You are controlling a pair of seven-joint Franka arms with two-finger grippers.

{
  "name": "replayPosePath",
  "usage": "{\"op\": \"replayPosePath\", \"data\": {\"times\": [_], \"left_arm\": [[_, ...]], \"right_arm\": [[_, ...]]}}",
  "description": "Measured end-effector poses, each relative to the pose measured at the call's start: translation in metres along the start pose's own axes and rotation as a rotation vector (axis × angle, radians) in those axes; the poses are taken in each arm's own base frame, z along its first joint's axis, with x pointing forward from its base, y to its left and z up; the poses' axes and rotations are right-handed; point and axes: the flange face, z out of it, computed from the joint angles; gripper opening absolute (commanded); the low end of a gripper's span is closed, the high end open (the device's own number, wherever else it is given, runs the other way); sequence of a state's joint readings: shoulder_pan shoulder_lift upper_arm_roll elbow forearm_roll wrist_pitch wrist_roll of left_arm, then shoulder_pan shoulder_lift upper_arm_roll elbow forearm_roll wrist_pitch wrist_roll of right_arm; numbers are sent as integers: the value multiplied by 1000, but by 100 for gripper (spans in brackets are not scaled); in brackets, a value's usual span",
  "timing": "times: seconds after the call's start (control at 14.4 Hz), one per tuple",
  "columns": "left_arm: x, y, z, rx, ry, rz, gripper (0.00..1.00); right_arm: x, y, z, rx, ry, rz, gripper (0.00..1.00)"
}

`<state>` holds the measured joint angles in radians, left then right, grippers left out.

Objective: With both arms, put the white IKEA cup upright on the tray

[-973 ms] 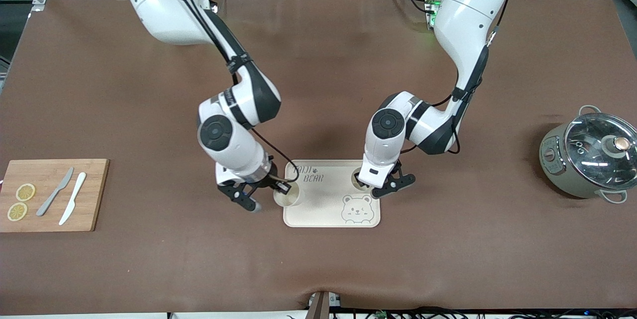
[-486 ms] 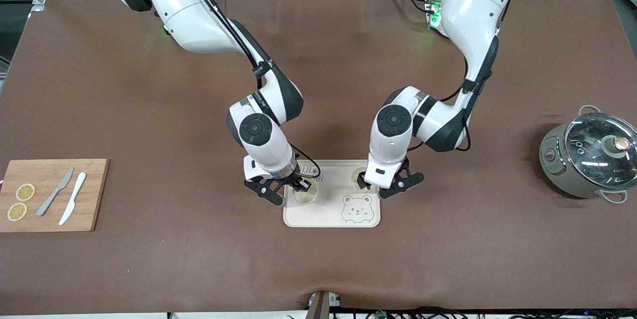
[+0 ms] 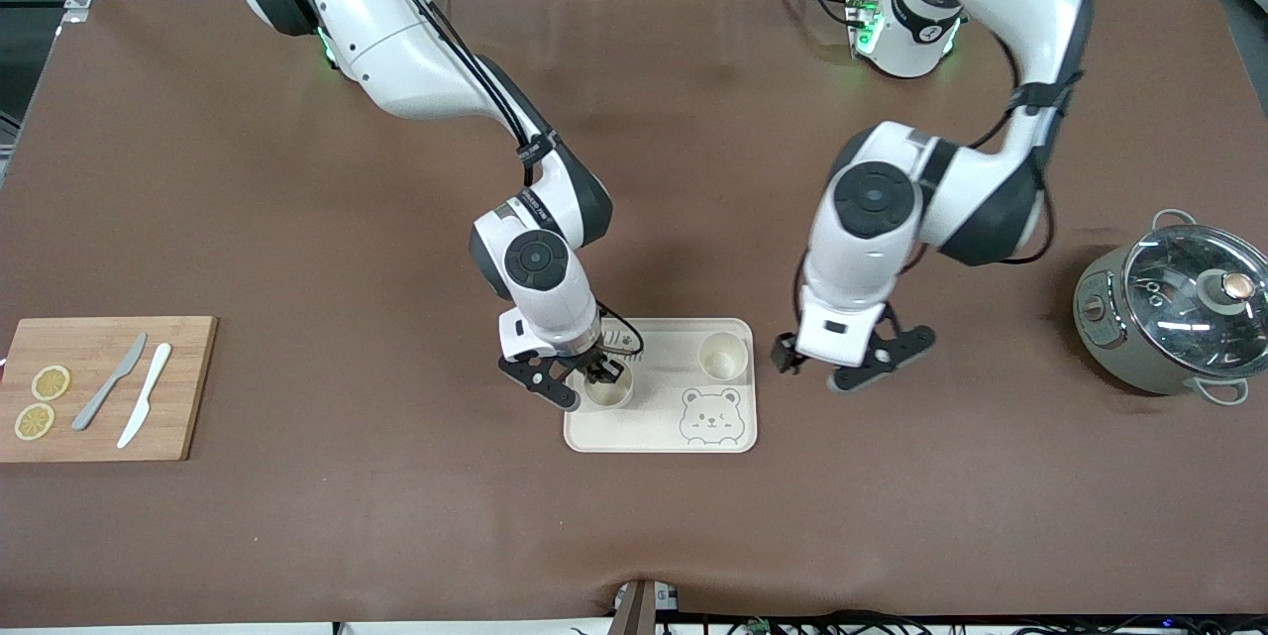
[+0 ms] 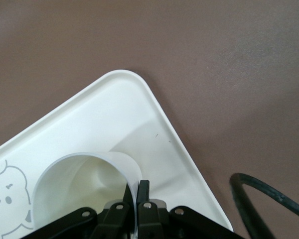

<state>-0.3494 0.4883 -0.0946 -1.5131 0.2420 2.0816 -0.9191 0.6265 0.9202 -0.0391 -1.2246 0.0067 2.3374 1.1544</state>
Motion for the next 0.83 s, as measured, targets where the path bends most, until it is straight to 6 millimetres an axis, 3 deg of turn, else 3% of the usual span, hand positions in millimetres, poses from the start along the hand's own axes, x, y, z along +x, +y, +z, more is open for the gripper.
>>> {"op": "replayPosePath", "data": {"times": [0.28, 0.56, 0.69, 0.83], "left_arm": [[60, -67, -20, 28, -5, 80, 100], [124, -159, -34, -22, -24, 127, 100], [143, -200, -46, -40, -20, 140, 100], [150, -221, -57, -41, -19, 186, 100]], "right_arm": [[6, -1, -4, -2, 27, -15, 100], [26, -1, -38, -34, 45, -58, 100], [46, 6, -79, -78, 29, -88, 100], [68, 21, -150, -128, -6, -118, 100]]}}
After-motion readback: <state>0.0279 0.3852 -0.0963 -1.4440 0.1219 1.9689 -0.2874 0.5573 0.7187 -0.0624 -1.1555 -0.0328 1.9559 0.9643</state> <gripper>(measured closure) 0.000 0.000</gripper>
